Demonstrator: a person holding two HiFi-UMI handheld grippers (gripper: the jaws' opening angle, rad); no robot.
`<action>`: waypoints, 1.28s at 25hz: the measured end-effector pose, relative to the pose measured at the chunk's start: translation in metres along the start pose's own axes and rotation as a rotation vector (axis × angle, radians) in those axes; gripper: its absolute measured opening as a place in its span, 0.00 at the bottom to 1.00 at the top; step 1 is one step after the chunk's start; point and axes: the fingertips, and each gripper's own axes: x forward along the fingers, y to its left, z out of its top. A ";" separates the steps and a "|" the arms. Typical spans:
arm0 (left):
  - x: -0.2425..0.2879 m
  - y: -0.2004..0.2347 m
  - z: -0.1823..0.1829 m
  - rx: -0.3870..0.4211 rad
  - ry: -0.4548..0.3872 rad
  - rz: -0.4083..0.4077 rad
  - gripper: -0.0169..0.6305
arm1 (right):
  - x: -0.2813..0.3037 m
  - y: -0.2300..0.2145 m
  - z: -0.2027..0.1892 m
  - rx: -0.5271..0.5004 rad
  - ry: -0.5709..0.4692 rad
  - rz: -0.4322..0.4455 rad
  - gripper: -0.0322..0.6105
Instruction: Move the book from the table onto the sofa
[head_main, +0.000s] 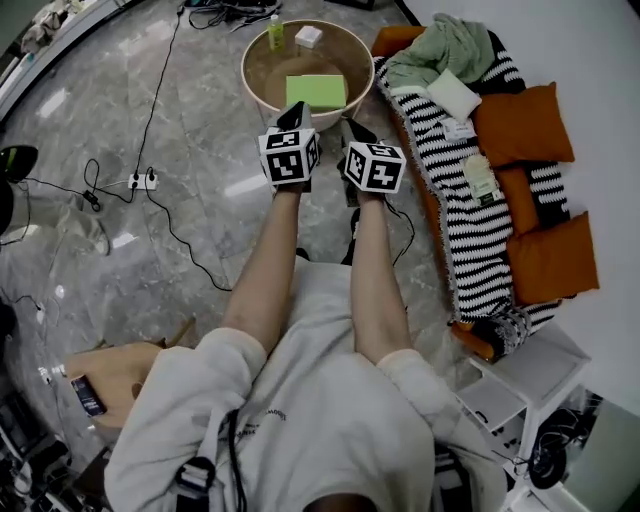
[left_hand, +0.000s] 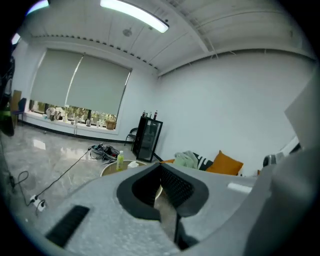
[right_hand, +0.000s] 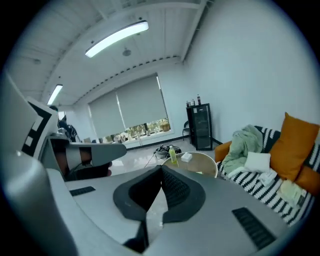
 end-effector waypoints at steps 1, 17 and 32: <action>-0.006 -0.006 0.002 -0.020 -0.011 -0.001 0.04 | -0.003 0.005 0.000 0.037 -0.013 -0.019 0.06; -0.021 0.011 -0.135 -0.112 0.293 -0.057 0.04 | 0.003 0.022 -0.114 0.049 0.129 -0.097 0.06; 0.038 0.028 -0.147 -0.112 0.344 0.001 0.04 | 0.065 -0.017 -0.093 0.062 0.176 -0.056 0.06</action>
